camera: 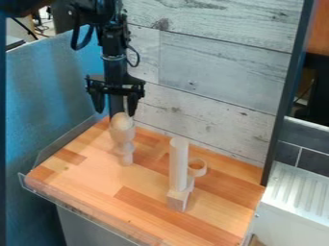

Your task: Remove the ball from the cup and put it inside the circle

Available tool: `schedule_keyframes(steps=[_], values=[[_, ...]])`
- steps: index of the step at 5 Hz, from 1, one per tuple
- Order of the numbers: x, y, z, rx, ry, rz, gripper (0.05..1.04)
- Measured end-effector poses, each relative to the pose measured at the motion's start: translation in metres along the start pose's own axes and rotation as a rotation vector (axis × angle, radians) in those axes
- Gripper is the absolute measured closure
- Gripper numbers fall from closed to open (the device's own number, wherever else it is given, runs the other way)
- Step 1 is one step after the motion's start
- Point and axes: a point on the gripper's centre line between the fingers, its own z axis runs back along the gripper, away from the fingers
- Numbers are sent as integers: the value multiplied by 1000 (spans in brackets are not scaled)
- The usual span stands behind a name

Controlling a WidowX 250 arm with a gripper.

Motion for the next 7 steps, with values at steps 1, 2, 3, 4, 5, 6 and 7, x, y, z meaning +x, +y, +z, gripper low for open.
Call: schedule_keyframes(steps=[1, 2, 3, 4, 5, 6, 7], values=[[3, 0, -2, 1, -20, 0, 83], [4, 0, -5, 1, -35, -8, 83], [4, 1, -10, 0, -41, -8, 116], [5, 2, -14, 8, -41, 5, 280], [4, 2, -14, 9, -35, 15, 425], [3, 1, -13, -3, -26, 21, 425], [8, -8, -7, -62, -37, 10, 425]])
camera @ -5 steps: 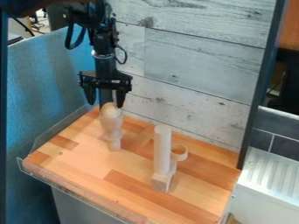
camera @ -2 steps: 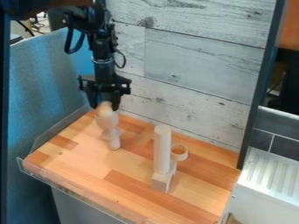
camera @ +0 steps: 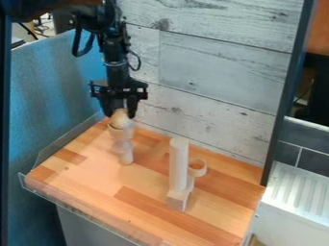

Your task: Remove the ball from the cup and put it inside the circle

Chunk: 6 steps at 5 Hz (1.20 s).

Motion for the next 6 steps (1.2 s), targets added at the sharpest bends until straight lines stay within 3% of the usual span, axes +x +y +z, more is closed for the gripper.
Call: schedule_keyframes(steps=[1, 2, 4, 6], values=[[5, -17, 11, -96, -29, -43, 425], [10, -26, 25, -143, -68, -61, 425], [0, -62, 33, -211, -94, -203, 425], [-15, -91, 14, -225, -75, -317, 425]])
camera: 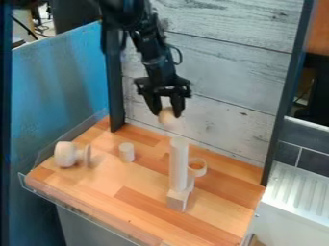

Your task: Remove the ball from the cup and put it inside the circle

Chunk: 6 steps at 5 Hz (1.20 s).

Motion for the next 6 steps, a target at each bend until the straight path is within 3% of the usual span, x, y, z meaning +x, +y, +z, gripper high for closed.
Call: schedule_keyframes(steps=[3, 6], values=[[-12, -13, -53, -50, 40, -67, 425], [-4, -28, -66, -72, 26, -93, 425]])
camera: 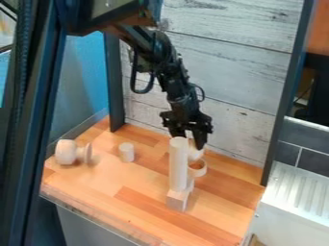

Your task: Remove the ball from the cup and put it inside the circle

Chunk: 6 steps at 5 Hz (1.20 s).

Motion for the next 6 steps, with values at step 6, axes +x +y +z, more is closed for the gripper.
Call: schedule_keyframes(steps=[6], values=[[17, -12, 29, -74, -123, 28, 83]])
